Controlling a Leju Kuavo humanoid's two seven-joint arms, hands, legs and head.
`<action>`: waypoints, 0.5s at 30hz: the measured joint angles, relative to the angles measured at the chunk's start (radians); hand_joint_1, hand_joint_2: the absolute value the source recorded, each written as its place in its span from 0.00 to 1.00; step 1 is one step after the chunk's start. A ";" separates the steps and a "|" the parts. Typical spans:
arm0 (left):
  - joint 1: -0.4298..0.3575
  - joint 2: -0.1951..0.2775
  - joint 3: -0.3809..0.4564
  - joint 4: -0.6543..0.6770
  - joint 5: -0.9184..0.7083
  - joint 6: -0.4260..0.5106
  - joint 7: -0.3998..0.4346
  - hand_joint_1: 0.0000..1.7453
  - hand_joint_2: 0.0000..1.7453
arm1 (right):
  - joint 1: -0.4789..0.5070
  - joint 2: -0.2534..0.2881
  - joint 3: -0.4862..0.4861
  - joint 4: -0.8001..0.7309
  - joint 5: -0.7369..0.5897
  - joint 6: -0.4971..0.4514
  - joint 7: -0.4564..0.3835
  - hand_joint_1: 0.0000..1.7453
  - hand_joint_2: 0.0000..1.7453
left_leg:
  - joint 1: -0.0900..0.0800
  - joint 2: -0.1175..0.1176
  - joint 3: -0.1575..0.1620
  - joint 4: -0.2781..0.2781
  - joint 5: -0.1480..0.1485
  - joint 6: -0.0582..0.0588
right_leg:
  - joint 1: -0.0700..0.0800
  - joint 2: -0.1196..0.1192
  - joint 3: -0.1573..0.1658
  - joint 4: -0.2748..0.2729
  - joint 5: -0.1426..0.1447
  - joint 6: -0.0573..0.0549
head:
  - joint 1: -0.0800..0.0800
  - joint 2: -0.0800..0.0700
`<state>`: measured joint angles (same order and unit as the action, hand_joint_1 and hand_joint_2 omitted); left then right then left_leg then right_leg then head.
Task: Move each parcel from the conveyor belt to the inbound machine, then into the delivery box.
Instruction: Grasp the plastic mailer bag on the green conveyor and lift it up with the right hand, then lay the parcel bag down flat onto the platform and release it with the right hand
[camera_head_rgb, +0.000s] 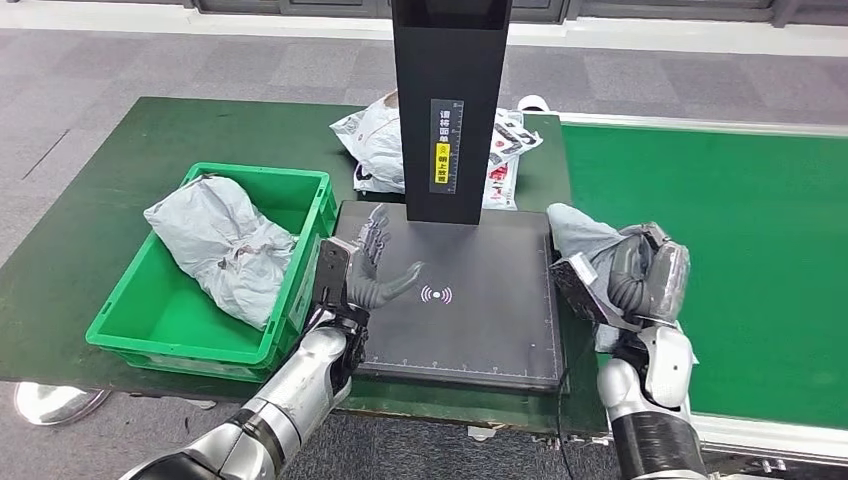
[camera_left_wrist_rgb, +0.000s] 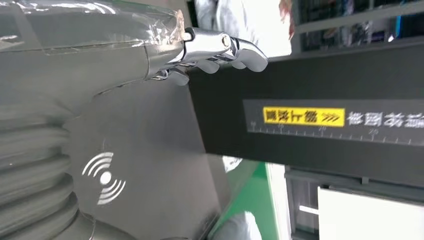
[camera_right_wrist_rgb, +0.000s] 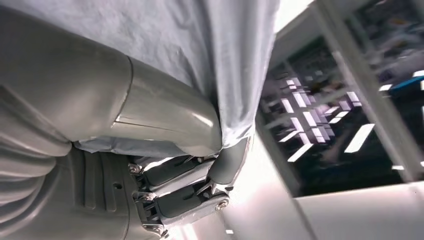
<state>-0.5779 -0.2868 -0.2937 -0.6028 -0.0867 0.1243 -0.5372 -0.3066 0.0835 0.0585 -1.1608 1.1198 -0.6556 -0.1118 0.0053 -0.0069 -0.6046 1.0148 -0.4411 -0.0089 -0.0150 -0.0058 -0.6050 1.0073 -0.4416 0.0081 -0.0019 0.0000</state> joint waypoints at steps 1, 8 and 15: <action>-0.003 0.000 0.003 -0.006 -0.010 0.020 -0.002 0.00 1.00 | -0.004 0.010 0.029 -0.009 -0.001 0.008 0.005 1.00 1.00 | 0.000 0.001 0.000 0.000 0.000 0.000 | 0.000 0.001 0.000 0.000 0.000 0.000 | 0.000 0.000; -0.031 0.003 0.020 -0.053 -0.041 0.066 0.011 0.00 1.00 | -0.071 0.064 0.254 0.009 -0.033 0.015 0.066 1.00 1.00 | 0.000 0.001 -0.001 0.000 0.001 -0.002 | 0.000 0.001 -0.003 0.000 0.001 -0.002 | 0.000 0.000; -0.030 0.011 0.023 -0.084 -0.043 0.080 -0.002 0.00 1.00 | -0.095 0.078 0.368 0.046 -0.089 0.090 0.064 0.25 1.00 | 0.001 0.001 -0.001 0.000 0.001 -0.002 | 0.001 0.002 -0.003 0.001 0.001 -0.002 | 0.000 0.000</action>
<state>-0.6082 -0.2758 -0.2712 -0.6864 -0.1298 0.2041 -0.5387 -0.4018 0.1612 0.4269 -1.1145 1.0311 -0.5656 -0.0482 0.0058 -0.0060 -0.6059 1.0148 -0.4400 -0.0107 -0.0143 -0.0042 -0.6077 1.0078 -0.4405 0.0064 -0.0019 0.0000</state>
